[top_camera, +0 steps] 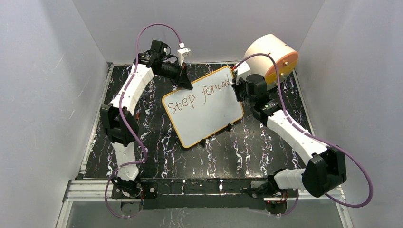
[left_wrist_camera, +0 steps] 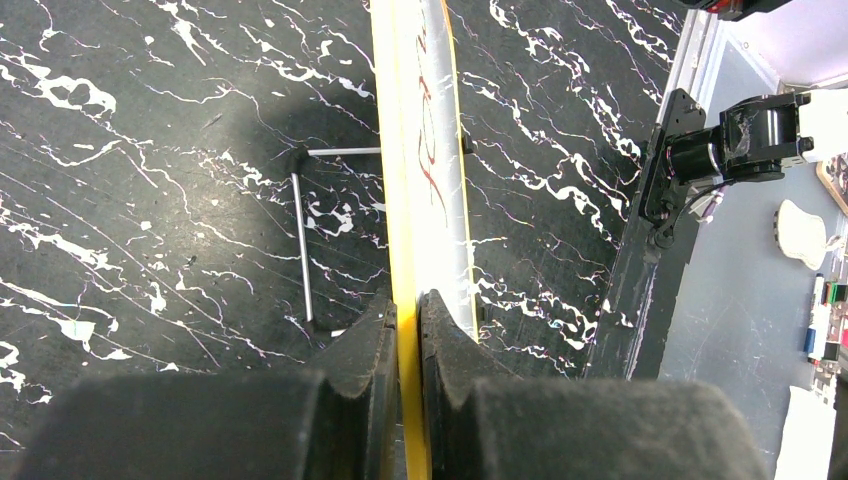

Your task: Write a sentence on the whiteboard

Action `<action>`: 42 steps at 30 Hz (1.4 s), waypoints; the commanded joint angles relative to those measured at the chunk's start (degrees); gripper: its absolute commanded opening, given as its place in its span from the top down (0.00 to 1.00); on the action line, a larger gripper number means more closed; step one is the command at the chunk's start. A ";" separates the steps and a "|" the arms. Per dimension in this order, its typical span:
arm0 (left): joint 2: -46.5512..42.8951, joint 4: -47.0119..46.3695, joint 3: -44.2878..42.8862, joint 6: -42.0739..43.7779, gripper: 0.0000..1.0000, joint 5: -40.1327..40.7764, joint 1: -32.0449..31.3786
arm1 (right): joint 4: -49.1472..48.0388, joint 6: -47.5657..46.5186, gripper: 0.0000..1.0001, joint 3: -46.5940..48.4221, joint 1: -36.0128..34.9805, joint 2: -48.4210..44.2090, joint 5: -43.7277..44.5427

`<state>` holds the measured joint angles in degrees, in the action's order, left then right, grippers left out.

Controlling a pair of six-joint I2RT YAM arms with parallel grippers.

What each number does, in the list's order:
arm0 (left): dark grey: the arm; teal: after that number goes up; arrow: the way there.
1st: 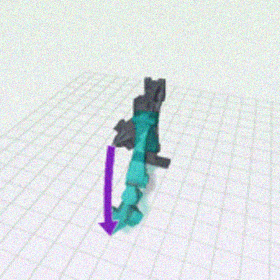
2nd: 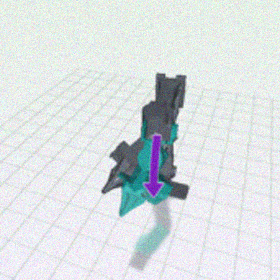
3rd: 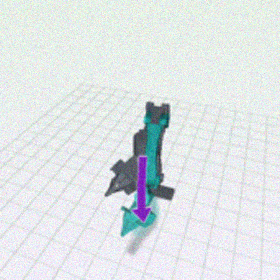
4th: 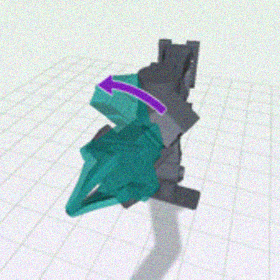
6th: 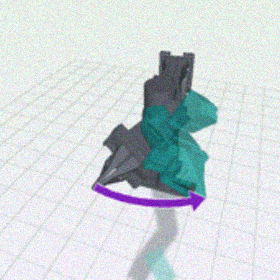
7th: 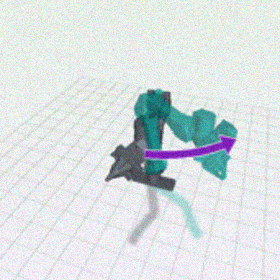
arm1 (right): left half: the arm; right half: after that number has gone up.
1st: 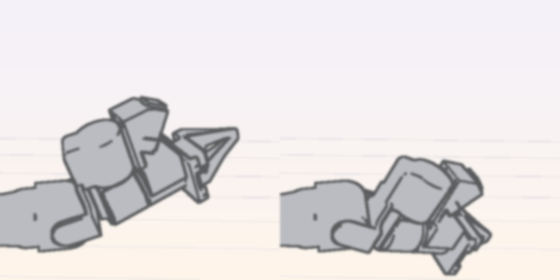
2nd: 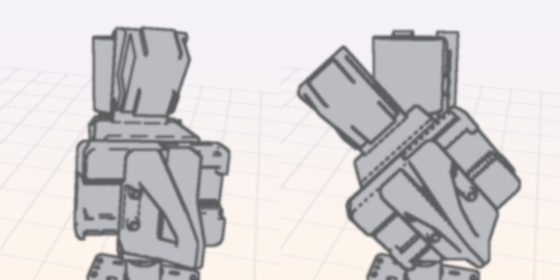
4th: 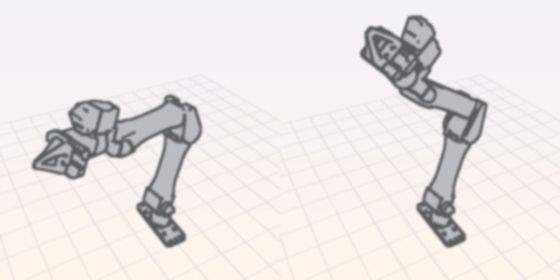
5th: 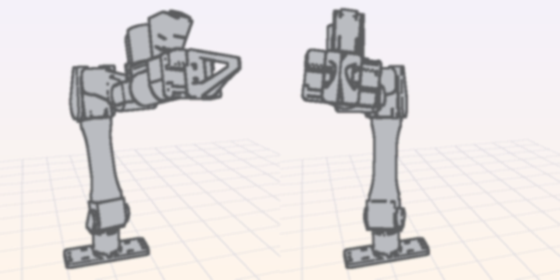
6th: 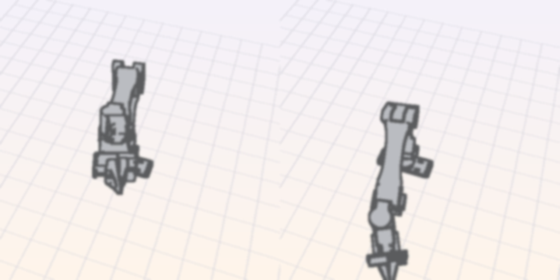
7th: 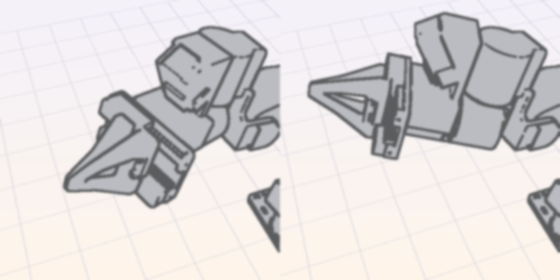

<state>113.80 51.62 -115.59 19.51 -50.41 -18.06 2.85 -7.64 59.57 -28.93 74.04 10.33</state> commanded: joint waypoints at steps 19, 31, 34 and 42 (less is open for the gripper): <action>1.00 4.37 1.95 5.34 1.00 3.07 -3.38 | 0.07 0.63 1.00 -1.50 0.14 -3.24 3.25; -2.70 -0.74 3.99 2.59 0.80 6.72 -3.38 | 2.24 1.12 1.00 -1.94 0.13 -9.02 -0.78; -4.19 -3.04 4.00 1.23 0.65 7.76 -3.38 | 3.45 1.14 1.00 -1.73 0.06 -9.78 -1.86; -12.75 -14.43 11.15 -6.23 0.50 13.11 -3.38 | 4.85 2.30 1.00 -2.18 -0.24 -12.50 -3.84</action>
<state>109.56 44.36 -108.42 17.74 -40.97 -21.50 7.73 -6.52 57.69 -28.95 63.90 7.92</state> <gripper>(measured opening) 0.483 0.189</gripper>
